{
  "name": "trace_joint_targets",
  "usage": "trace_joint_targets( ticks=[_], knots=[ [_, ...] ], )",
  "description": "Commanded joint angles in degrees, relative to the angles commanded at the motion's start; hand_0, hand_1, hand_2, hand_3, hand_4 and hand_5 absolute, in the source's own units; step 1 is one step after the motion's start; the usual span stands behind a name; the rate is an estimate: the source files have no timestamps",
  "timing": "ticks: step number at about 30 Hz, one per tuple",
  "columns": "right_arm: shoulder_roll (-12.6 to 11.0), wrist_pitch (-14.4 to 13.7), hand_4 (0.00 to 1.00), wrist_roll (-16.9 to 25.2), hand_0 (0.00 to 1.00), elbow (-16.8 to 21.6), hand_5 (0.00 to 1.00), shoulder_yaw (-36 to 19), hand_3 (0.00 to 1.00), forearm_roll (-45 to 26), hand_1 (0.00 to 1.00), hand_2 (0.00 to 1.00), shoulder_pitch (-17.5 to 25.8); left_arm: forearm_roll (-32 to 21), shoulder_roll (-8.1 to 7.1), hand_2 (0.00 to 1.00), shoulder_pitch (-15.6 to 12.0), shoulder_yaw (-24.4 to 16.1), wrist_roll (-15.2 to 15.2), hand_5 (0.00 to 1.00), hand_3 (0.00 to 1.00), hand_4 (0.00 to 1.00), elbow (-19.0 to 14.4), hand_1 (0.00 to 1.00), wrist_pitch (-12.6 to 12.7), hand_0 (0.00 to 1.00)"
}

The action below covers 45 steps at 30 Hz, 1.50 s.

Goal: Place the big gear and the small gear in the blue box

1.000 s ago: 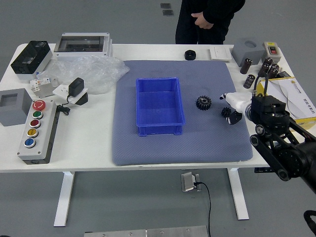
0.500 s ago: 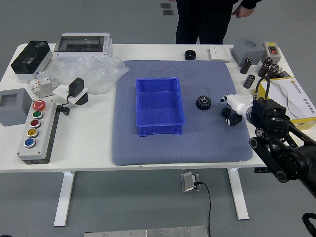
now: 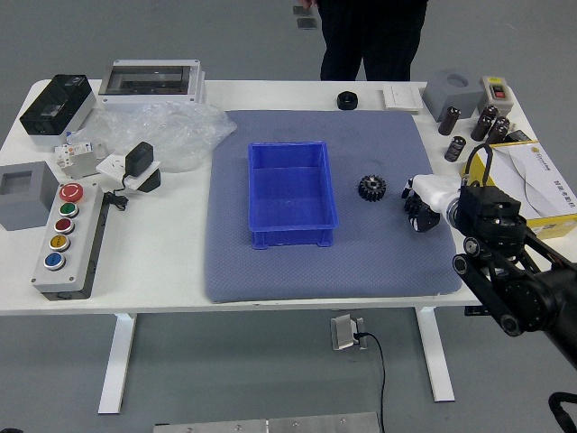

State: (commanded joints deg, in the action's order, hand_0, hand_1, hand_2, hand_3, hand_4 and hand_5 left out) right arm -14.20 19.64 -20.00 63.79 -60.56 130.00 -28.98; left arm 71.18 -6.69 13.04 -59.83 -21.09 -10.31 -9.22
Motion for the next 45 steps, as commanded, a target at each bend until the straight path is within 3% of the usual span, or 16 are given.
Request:
trace_joint_targets(
  ticks=[3,4,9,10,29,35,45],
  knots=[
    [0.3,-0.4,0.586,0.0,0.687,-0.2,0.084,-0.1,0.717,0.0,0.659,0.712,0.3,0.1,0.07,0.787,-0.1,-0.1,0.0,0.360,0.751,0.649,0.0,0.794,0.0,0.829],
    [0.4,-0.6,0.582,0.0,0.639,-0.2,0.088,-0.2,0.634,0.0,0.579,0.622,0.3,0.1,0.11,0.787,-0.1,-0.1,0.0,0.360,0.752,0.650,0.0,0.793,0.0,0.829],
    [0.6,-1.8,0.582,0.0,0.639,-0.4,0.088,-0.2,0.634,0.0,0.579,0.622,0.3,0.1,0.26,0.787,0.0,0.0,0.0,0.360,0.752,0.650,0.0,0.793,-0.1,0.829],
    [0.6,-2.1,0.574,0.1,0.595,-0.5,0.106,-0.2,0.557,0.0,0.513,0.535,0.3,0.1,0.25,0.787,0.0,0.0,0.0,0.360,0.752,0.649,0.0,0.793,-0.1,0.829],
    [0.2,-5.4,0.531,0.3,0.583,-0.4,0.120,-0.6,0.476,0.0,0.454,0.471,-0.2,0.0,0.22,0.786,0.4,0.0,0.0,0.361,0.752,0.649,0.0,0.792,0.0,0.829],
    [-0.5,-5.2,0.533,-0.1,0.582,2.3,0.123,-1.3,0.475,0.0,0.457,0.469,-1.1,-0.1,-0.01,0.786,0.2,0.0,0.0,0.361,0.752,0.649,0.0,0.792,0.0,0.828],
    [-0.8,-4.2,0.536,-0.8,0.581,10.8,0.124,-2.0,0.472,0.0,0.455,0.468,-4.9,-0.2,-0.70,0.786,0.2,-0.2,0.0,0.360,0.752,0.649,0.0,0.792,0.1,0.828]
  ],
)
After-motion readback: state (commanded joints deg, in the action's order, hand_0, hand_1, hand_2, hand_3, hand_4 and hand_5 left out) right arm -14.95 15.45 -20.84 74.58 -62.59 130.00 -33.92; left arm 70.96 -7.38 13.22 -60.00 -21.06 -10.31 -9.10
